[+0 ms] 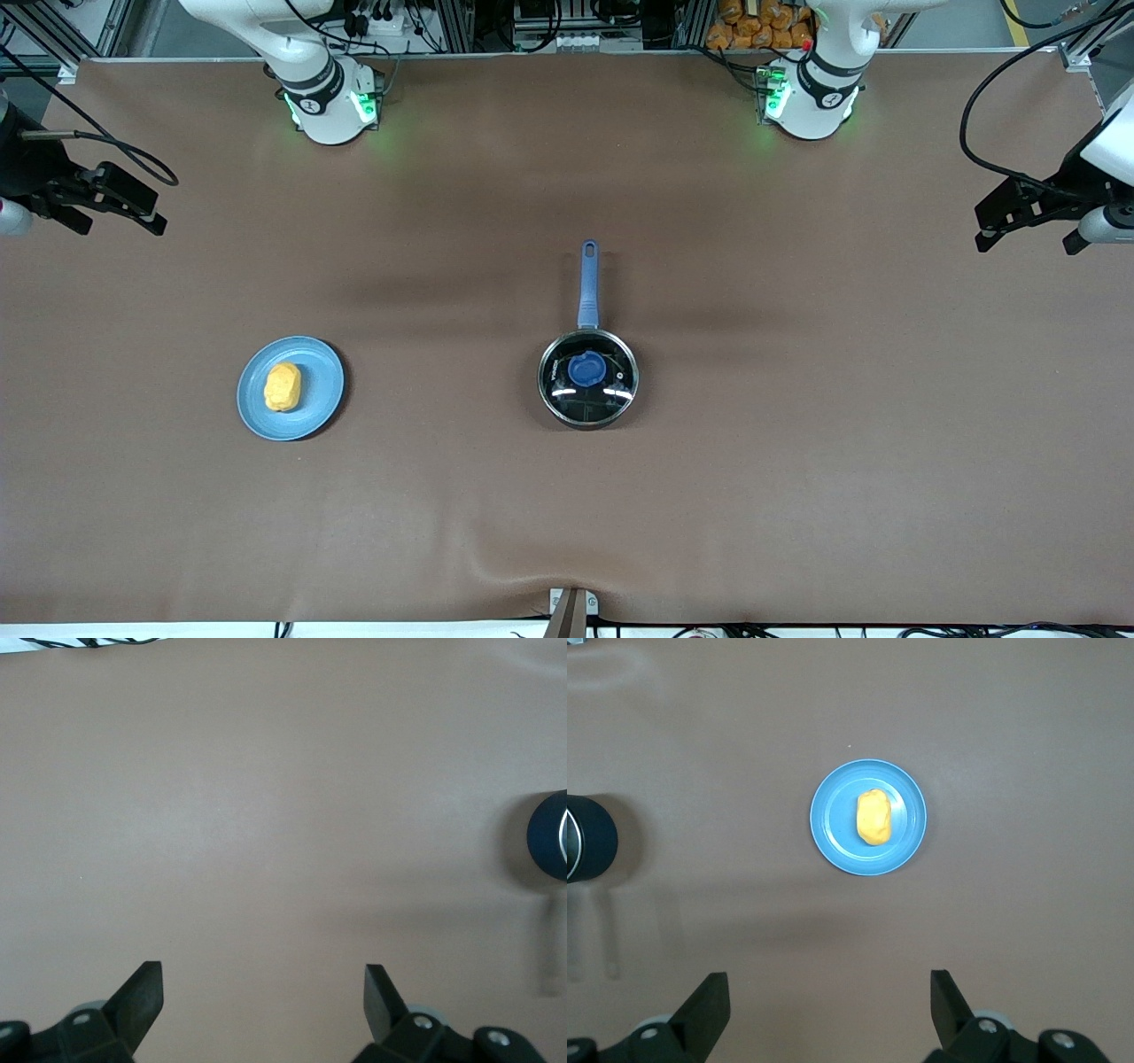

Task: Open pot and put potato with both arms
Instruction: 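Reach the right gripper toward the yellow potato on the blue plate, then lower the right gripper onto the potato while the left gripper reaches the lid, then close the left gripper on the blue lid knob while the right grasps potato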

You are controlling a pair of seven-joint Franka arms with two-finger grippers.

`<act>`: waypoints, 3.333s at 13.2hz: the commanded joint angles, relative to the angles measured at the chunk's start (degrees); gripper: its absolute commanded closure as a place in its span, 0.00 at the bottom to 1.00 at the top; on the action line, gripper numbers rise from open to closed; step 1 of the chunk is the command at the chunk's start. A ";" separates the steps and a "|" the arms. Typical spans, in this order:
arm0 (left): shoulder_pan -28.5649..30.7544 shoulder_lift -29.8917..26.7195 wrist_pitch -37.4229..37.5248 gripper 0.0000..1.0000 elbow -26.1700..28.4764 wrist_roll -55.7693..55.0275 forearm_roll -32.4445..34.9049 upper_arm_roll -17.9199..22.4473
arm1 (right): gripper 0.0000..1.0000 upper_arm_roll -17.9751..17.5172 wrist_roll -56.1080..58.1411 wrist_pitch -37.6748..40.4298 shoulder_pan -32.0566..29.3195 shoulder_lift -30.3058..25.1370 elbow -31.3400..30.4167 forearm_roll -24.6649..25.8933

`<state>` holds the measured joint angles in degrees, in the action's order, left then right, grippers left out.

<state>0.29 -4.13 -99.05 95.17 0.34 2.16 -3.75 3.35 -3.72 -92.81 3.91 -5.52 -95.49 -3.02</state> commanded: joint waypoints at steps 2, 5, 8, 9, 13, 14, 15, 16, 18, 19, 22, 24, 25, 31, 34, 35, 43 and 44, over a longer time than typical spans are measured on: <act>0.50 0.62 1.06 0.00 -1.48 0.45 -0.49 -0.21 | 0.00 -0.01 -0.68 -1.32 0.05 -1.69 -2.16 -0.49; 0.50 0.44 1.06 0.00 -1.57 -2.26 -0.66 -0.12 | 0.00 -0.01 -0.68 -1.76 0.05 -1.17 -2.25 -0.49; 0.59 0.44 1.14 0.00 -1.48 -2.89 -1.62 -0.03 | 0.00 -0.10 -0.50 -9.72 0.05 -0.73 -8.55 -0.49; 0.76 0.62 1.14 0.00 -1.57 -2.89 -2.07 -0.03 | 0.00 -0.10 -0.15 -12.11 0.40 0.67 -9.71 -0.49; 1.90 0.88 1.14 0.00 -2.01 -2.80 -2.33 -0.12 | 0.00 -0.10 -0.15 -19.14 1.72 10.67 -9.63 -0.49; 1.38 0.88 1.14 0.00 -2.01 -2.89 -2.33 -0.12 | 0.00 -0.10 -0.06 -21.34 2.24 13.40 -9.63 -0.49; 1.12 0.97 1.14 0.00 -2.01 -2.80 -2.33 -0.29 | 0.00 -0.10 0.28 -23.62 2.42 15.95 -9.54 -0.49; 1.11 1.49 1.14 0.00 -2.18 -2.80 -2.33 -0.56 | 0.00 -0.01 0.29 -26.00 3.21 18.24 -9.54 -0.41; 1.03 1.85 1.14 0.00 -2.27 -3.32 -4.78 -0.65 | 0.00 -0.01 0.55 -30.74 4.62 22.98 -9.63 0.29; 0.68 2.54 1.14 0.00 -2.27 -5.68 -5.84 -1.08 | 0.00 -0.01 1.42 -33.55 4.79 25.27 -9.72 0.38; -2.91 7.36 1.14 0.00 -5.76 -13.49 -5.33 -4.94 | 0.00 0.25 4.85 -42.08 4.01 31.52 -9.98 1.00; -7.65 11.85 0.88 0.00 -8.77 -23.14 -4.80 -6.18 | 0.00 0.34 4.95 -44.56 2.52 33.63 -9.98 1.00; -11.16 14.39 0.53 0.00 -9.64 -27.19 -3.58 -6.10 | 0.00 0.34 4.95 -45.52 1.81 34.42 -9.98 1.00; -23.21 28.29 -10.18 0.00 -14.05 -40.85 -1.19 -5.66 | 0.00 0.08 8.73 -47.64 -2.41 36.81 -11.30 -0.05; -27.79 33.56 -16.06 0.00 -14.22 -45.32 1.44 -5.39 | 0.00 -0.10 8.72 -47.99 -1.80 36.89 -13.23 -2.50; -29.11 35.58 -17.56 0.00 -15.35 -46.91 2.23 -5.39 | 0.00 -0.10 8.73 -47.99 -1.71 36.98 -13.41 -2.78; -42.21 47.81 -27.24 0.00 -21.25 -55.97 5.75 4.36 | 0.56 -0.10 10.57 -51.51 -1.62 37.24 -15.70 -2.78; -42.30 48.16 -27.85 0.00 -21.25 -56.15 5.75 4.36 | 0.69 -0.10 10.66 -51.51 -1.45 37.07 -15.61 -2.78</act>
<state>-40.95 42.65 -126.30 76.23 -54.17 6.41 -0.71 3.51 5.07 -143.47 2.43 32.06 -110.65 -4.64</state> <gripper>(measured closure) 0.000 0.295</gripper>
